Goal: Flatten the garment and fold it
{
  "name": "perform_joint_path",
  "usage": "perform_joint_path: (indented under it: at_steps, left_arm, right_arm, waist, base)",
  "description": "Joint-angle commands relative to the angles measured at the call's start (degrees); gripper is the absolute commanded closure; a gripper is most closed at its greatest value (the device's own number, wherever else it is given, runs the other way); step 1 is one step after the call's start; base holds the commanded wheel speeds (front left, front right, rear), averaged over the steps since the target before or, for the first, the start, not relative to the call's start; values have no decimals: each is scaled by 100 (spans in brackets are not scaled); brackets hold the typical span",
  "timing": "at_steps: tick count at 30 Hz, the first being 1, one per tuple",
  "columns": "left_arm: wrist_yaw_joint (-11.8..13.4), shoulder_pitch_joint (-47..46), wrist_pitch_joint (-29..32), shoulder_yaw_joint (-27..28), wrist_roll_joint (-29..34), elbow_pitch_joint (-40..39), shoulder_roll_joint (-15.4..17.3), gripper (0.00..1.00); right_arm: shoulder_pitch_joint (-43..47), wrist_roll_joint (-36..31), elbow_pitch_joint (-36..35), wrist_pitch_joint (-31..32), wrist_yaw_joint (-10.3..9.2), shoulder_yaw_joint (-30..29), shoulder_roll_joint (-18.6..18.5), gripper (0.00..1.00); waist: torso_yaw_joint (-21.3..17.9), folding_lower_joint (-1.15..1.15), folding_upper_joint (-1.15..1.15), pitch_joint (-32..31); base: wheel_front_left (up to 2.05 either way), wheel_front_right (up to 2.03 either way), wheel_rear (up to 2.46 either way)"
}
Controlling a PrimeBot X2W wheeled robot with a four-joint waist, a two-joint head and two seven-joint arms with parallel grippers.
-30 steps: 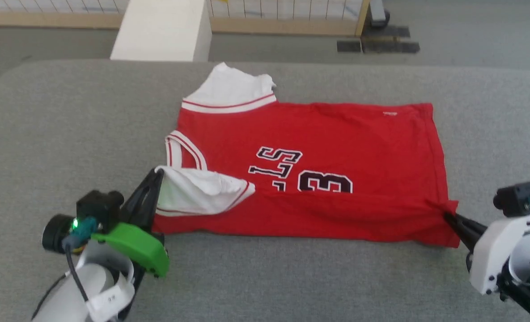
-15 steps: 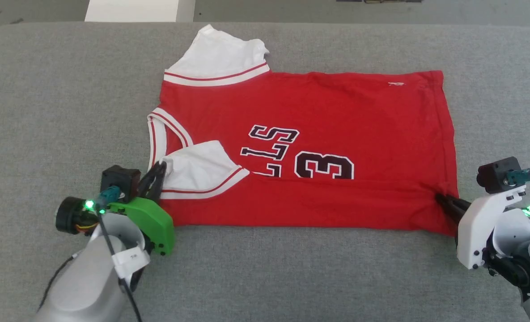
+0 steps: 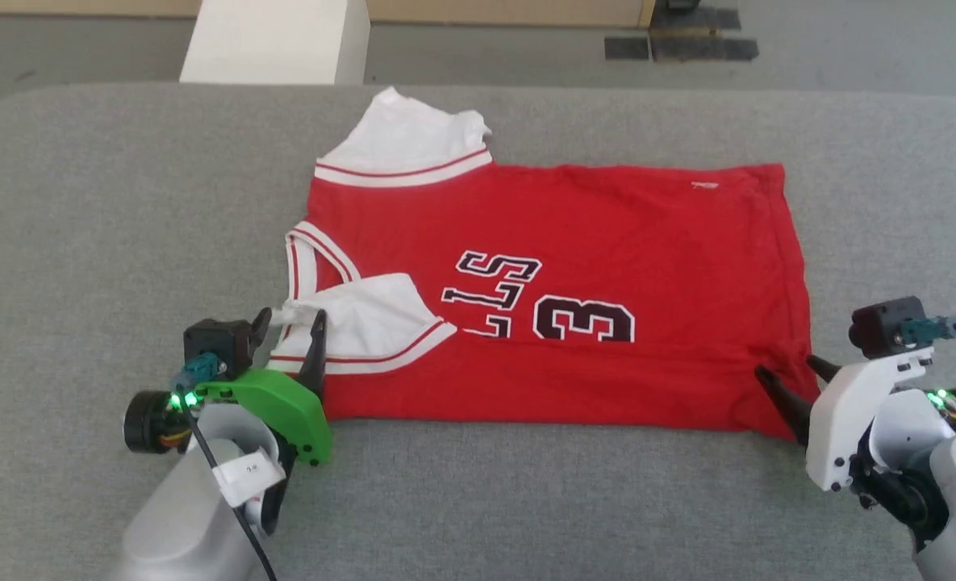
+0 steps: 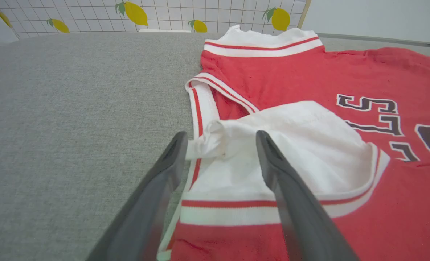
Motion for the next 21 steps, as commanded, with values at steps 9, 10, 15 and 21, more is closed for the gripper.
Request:
perform_joint_path:
  at_steps: [9, 10, 15, 21]
  left_arm:
    - [398, 846, -127, 306, -159, -783, -115, 0]
    - [662, 1048, 67, 258, -52, -1080, 26, 0]
    - [1153, 1180, 862, 43, 233, -1481, 335, 0]
    - [1709, 1267, 1995, -115, 415, -1913, 666, 0]
  right_arm:
    - [760, -897, -665, 597, -9, -1032, 795, 0]
    - [987, -1252, -969, 899, -9, -1429, 1181, 0]
    - [1223, -1604, -1485, 1318, -9, -1717, 1642, 0]
    - [1346, -1776, -1901, 1677, -9, -1815, 1842, 0]
  waist:
    - [23, 0, 0, -492]
    - [15, 0, 0, -487]
    - [-39, 0, 0, -375]
    - [-130, 0, 0, -171]
  base:
    - [0, 0, 0]
    - [0, 0, 0]
    - [0, 0, 0]
    - [0, 0, 0]
